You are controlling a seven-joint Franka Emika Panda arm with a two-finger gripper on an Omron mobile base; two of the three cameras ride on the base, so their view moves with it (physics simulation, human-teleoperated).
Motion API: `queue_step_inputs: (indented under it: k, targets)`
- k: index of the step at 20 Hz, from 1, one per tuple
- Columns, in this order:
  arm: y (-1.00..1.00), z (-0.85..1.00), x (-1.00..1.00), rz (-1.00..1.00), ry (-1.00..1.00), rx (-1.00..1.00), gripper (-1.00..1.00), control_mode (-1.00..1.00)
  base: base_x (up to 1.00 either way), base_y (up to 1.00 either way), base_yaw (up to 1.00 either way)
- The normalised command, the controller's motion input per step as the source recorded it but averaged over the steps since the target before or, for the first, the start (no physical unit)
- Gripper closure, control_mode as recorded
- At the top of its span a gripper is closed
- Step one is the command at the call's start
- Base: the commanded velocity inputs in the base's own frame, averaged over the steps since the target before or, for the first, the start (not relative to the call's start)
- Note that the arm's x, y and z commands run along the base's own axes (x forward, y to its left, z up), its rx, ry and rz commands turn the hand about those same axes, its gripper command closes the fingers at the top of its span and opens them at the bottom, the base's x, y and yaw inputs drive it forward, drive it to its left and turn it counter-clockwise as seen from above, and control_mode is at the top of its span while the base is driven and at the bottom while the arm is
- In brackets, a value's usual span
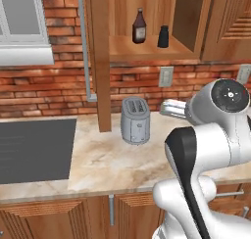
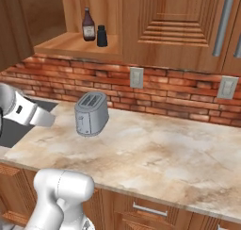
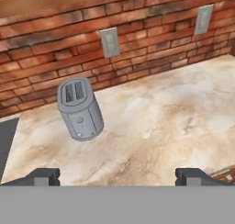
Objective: Collect the paprika, ketchup, and shaker from the cabinet and place them next to the stove.
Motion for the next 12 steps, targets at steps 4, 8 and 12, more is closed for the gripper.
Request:
queue_step_inputs:
  k: [4,8,12]
  targets:
    - [0.0,0.65,0.29,0.09,-0.23,0.0,-1.0,-1.0,0.0,0.0,0.0]
    - [0.0,0.7,0.08,0.05,-0.26,0.0,-1.0,-1.0,0.0,0.0,0.0]
    - [0.0,0.59,0.1,0.02,-0.22,0.0,-1.0,-1.0,0.0,0.0,0.0]
